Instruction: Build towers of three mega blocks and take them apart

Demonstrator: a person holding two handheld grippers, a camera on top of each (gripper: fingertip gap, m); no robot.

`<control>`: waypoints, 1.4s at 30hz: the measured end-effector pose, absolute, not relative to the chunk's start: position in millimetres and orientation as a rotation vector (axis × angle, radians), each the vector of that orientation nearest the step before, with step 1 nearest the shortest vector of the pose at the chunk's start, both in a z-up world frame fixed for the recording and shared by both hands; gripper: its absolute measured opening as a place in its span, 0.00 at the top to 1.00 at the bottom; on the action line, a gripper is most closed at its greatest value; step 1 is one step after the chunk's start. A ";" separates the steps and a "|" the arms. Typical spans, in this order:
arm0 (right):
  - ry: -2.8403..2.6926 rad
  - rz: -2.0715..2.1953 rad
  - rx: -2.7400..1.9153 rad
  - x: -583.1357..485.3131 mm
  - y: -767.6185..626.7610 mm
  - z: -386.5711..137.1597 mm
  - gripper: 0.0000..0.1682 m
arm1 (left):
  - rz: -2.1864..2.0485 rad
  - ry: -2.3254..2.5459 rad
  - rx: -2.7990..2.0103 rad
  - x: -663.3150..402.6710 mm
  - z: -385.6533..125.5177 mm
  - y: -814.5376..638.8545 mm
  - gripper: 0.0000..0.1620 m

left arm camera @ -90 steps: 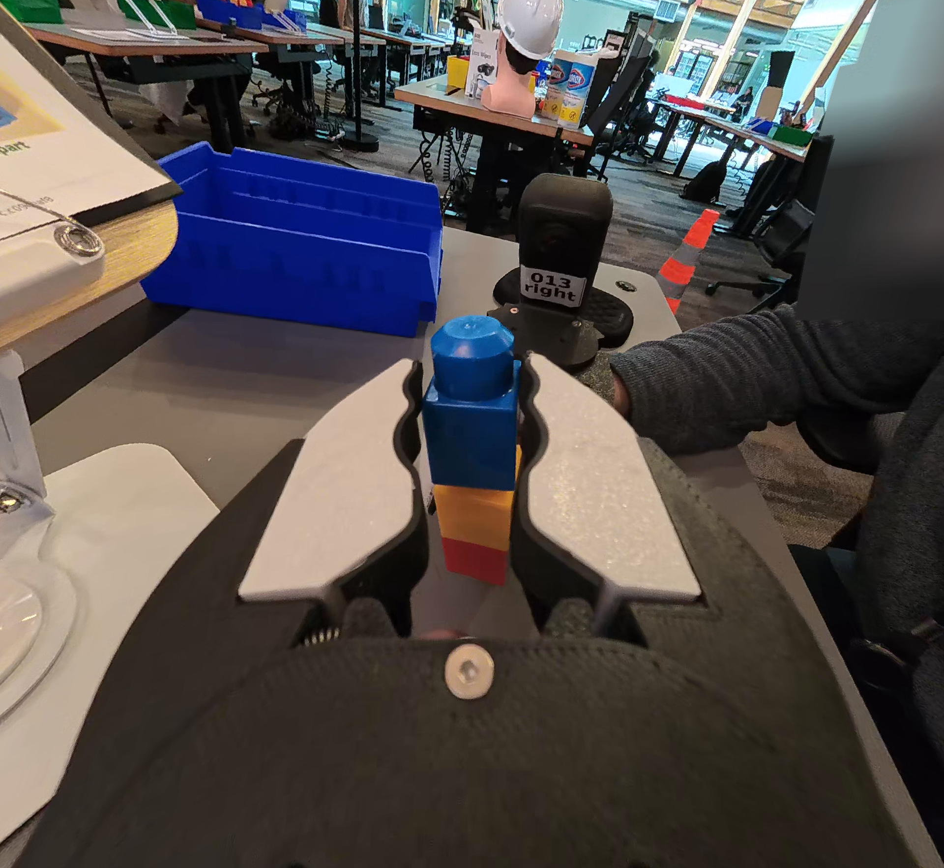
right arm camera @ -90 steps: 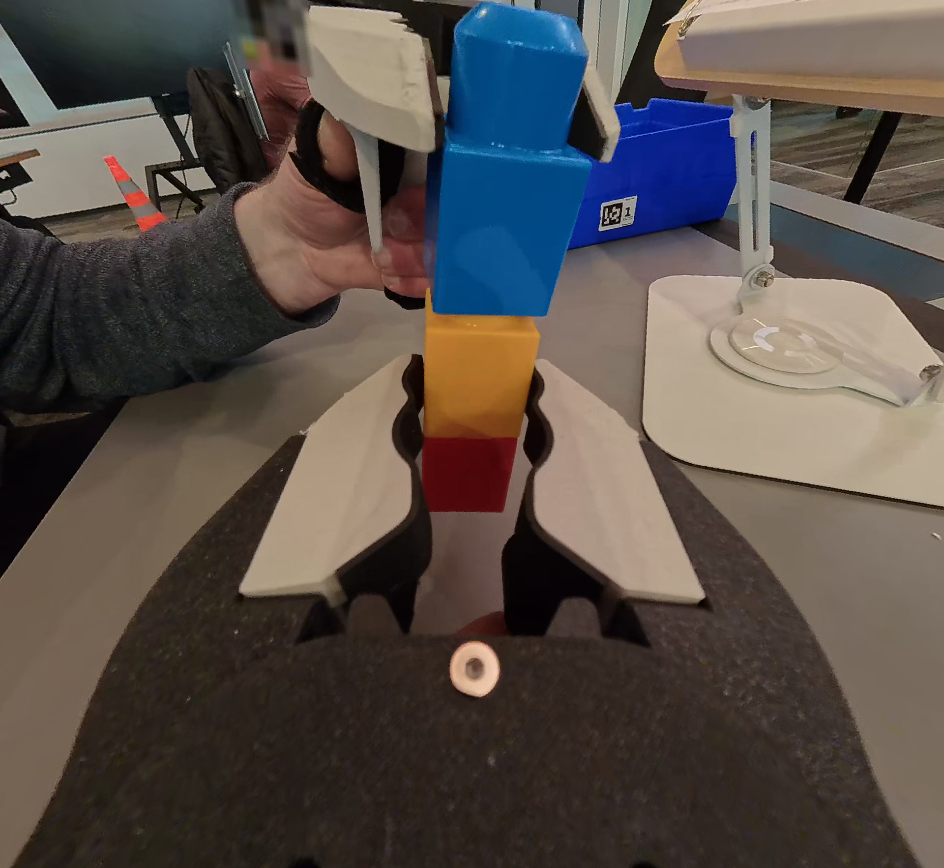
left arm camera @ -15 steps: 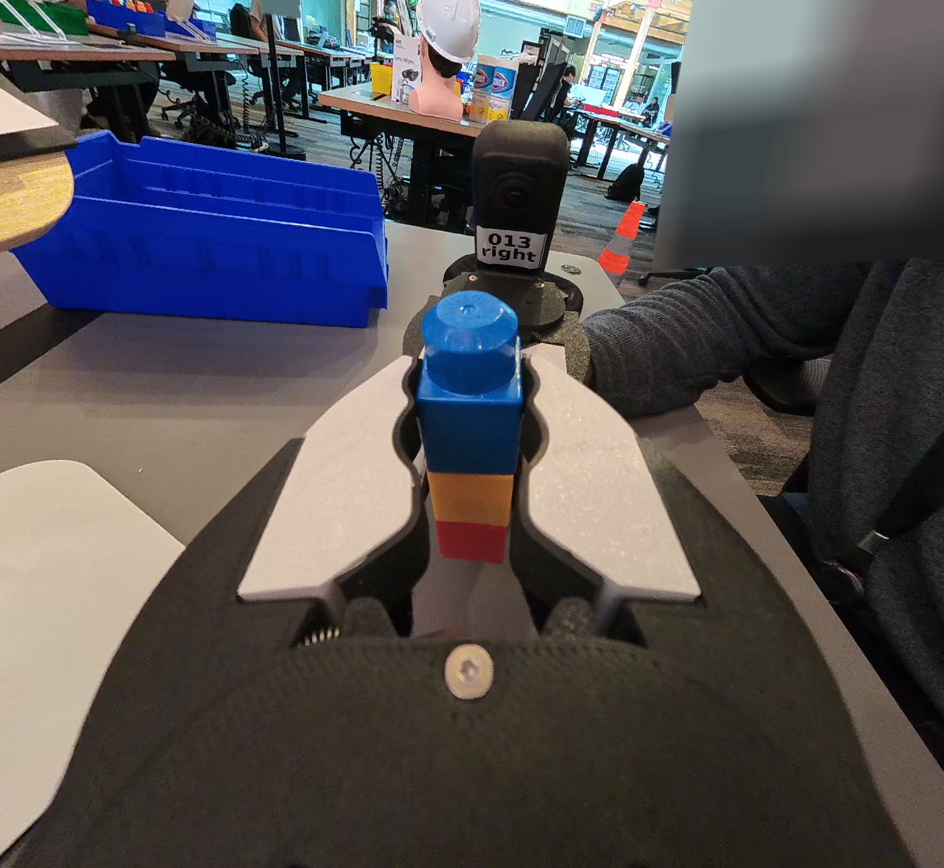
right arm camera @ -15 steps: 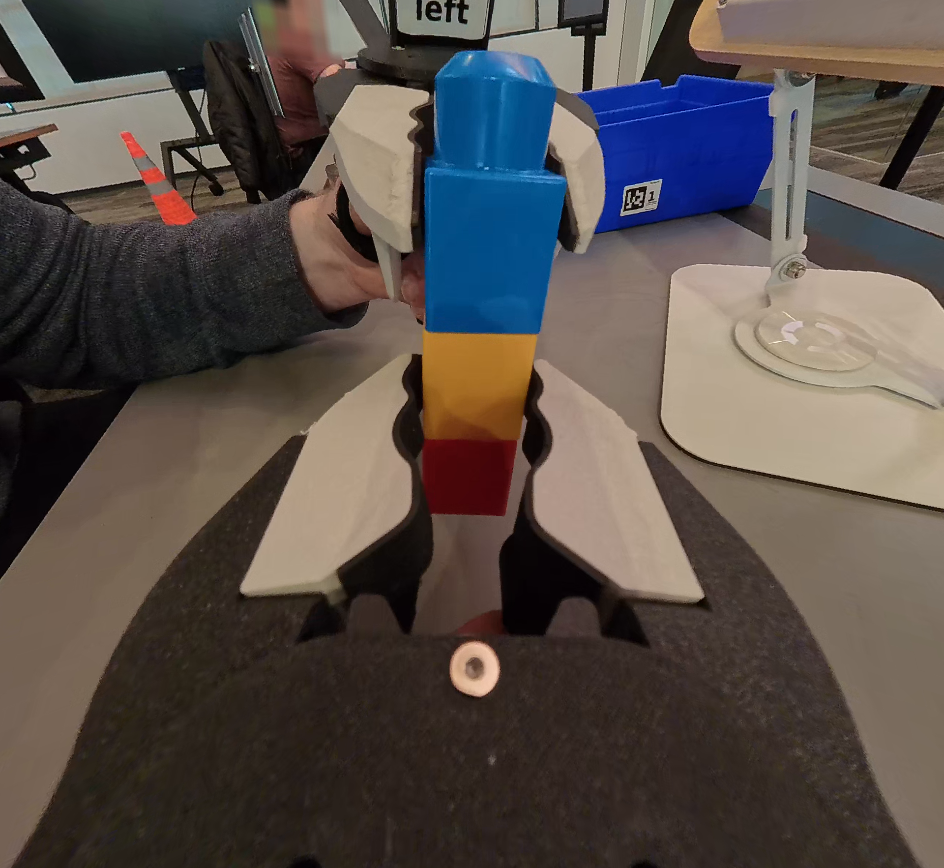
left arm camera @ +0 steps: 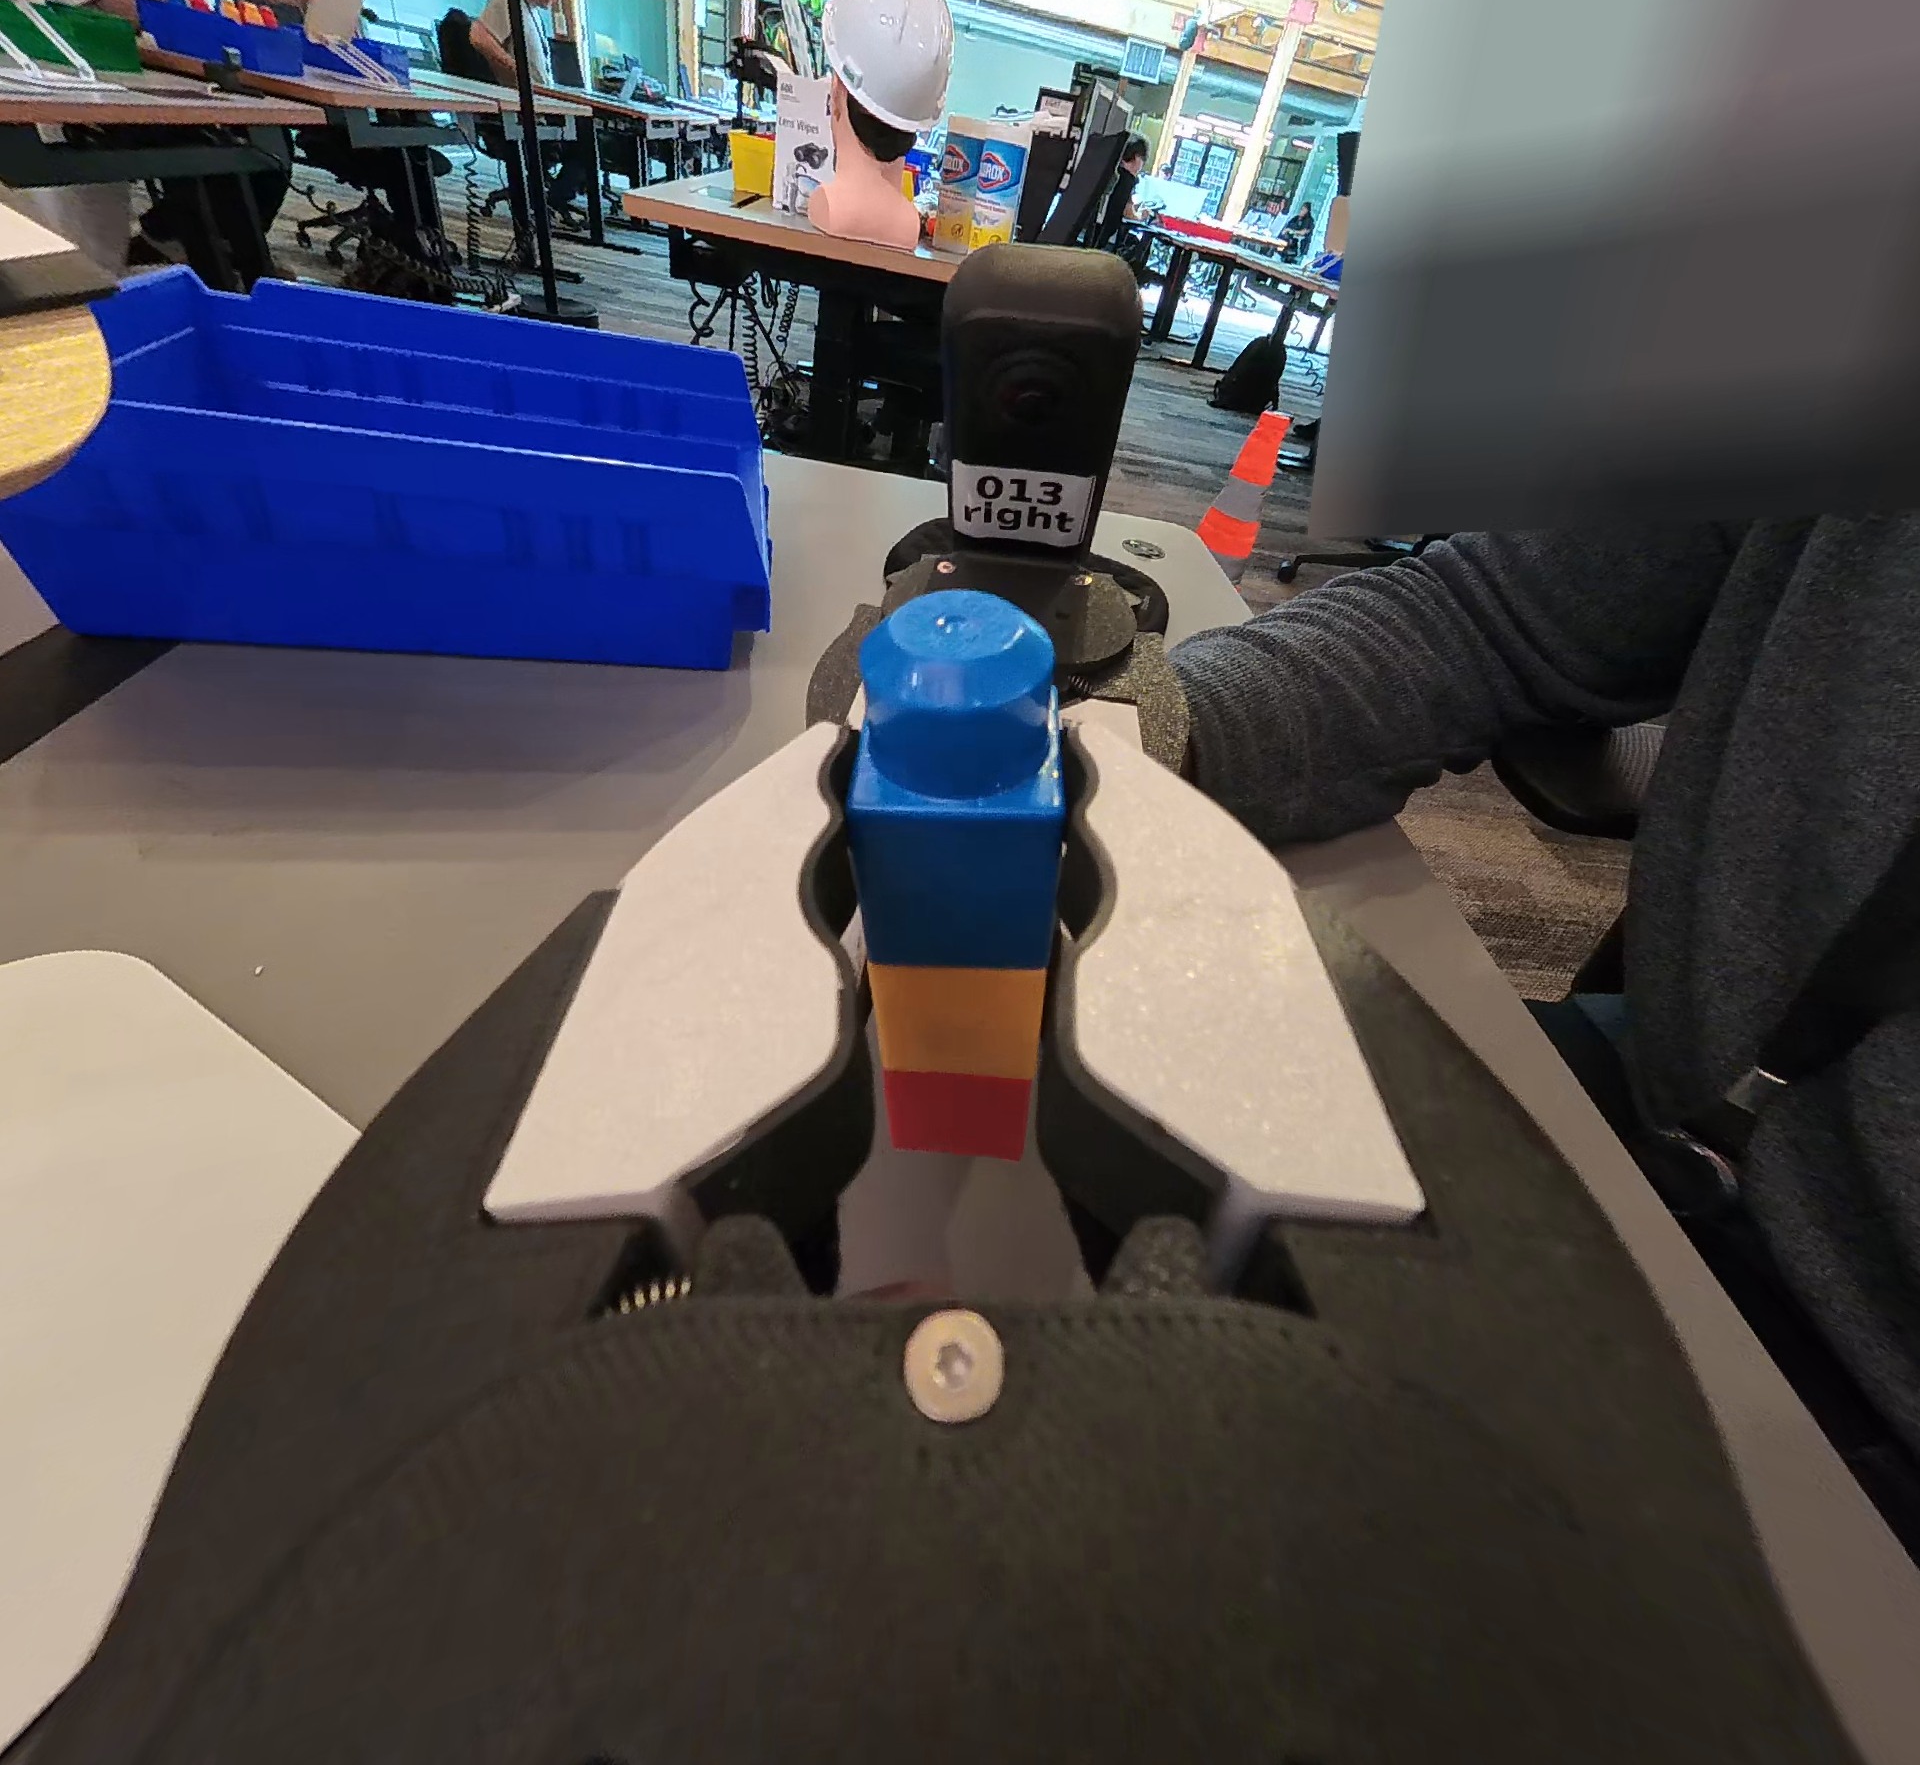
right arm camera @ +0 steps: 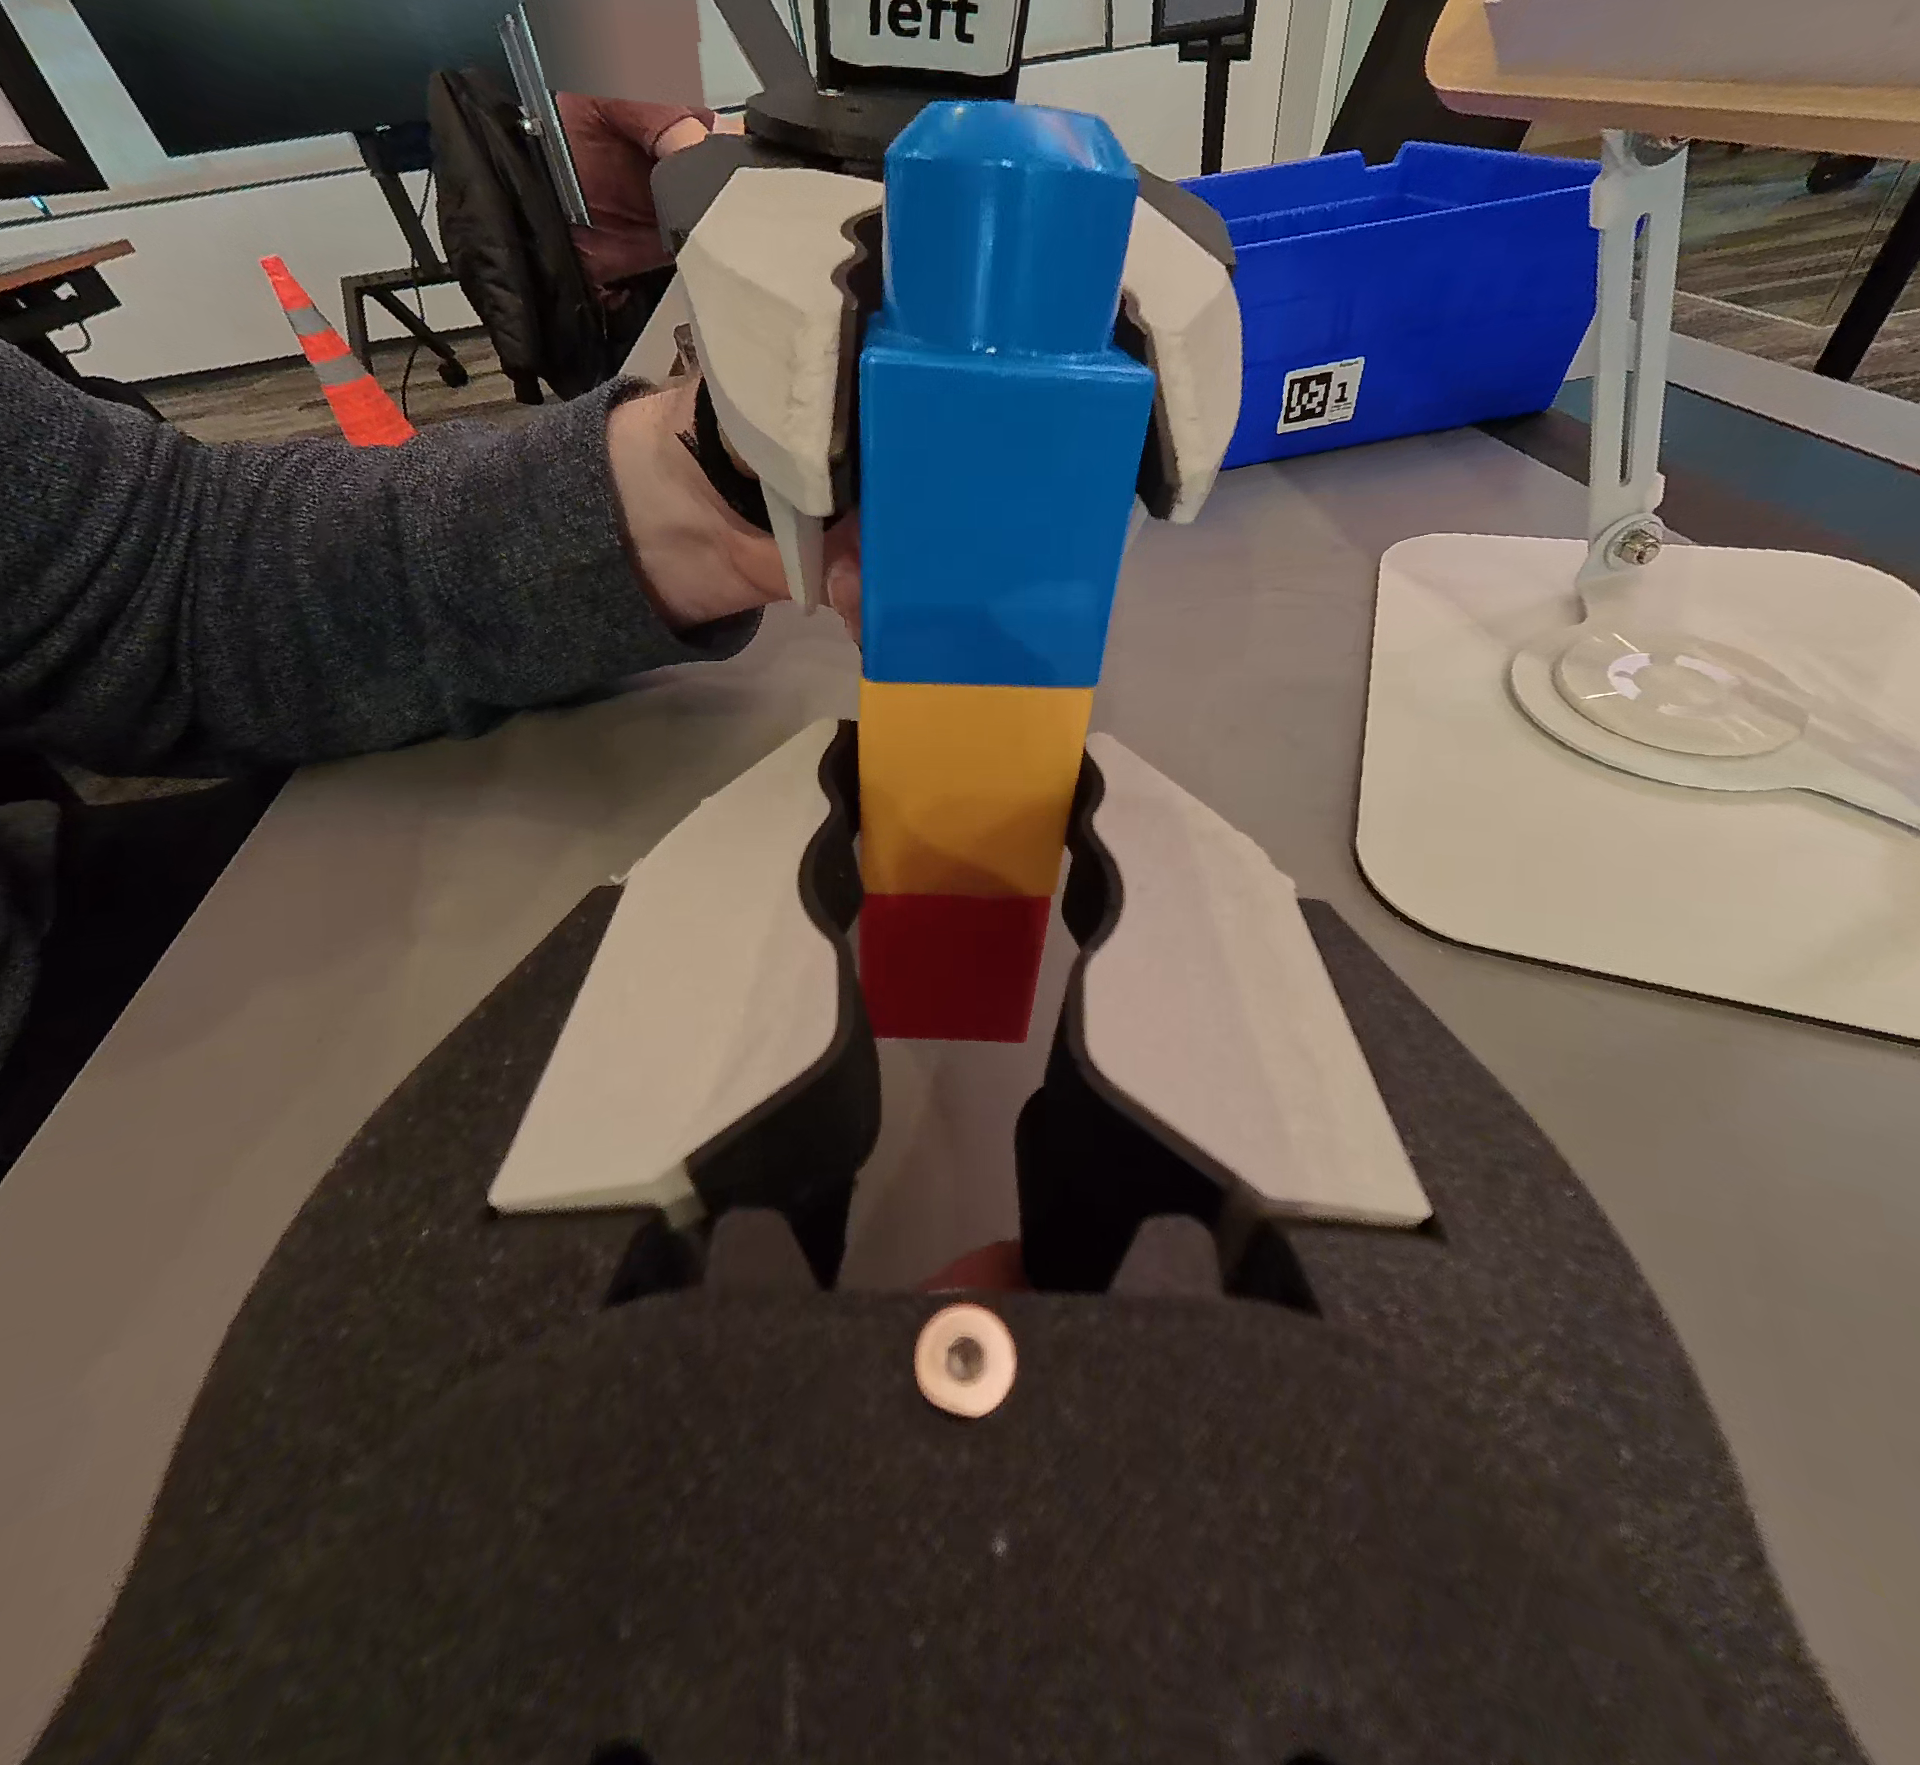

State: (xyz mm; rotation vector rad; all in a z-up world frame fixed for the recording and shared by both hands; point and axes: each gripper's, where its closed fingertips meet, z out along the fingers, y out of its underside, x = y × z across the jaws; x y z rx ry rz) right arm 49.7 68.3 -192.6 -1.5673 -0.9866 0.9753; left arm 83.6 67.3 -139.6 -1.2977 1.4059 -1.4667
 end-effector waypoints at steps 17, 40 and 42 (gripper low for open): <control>-0.743 1.097 -1.492 74.2 85.2 -167.9 0.78 | -1.429 1.418 -1.469 97.9 -172.5 71.5 0.62; -0.730 1.092 -1.456 83.8 87.2 -157.0 0.75 | -1.399 1.503 -1.561 95.1 -188.8 68.6 0.78; -0.696 1.112 -1.435 93.9 89.8 -147.4 0.72 | -1.365 1.530 -1.570 92.7 -191.6 68.6 0.78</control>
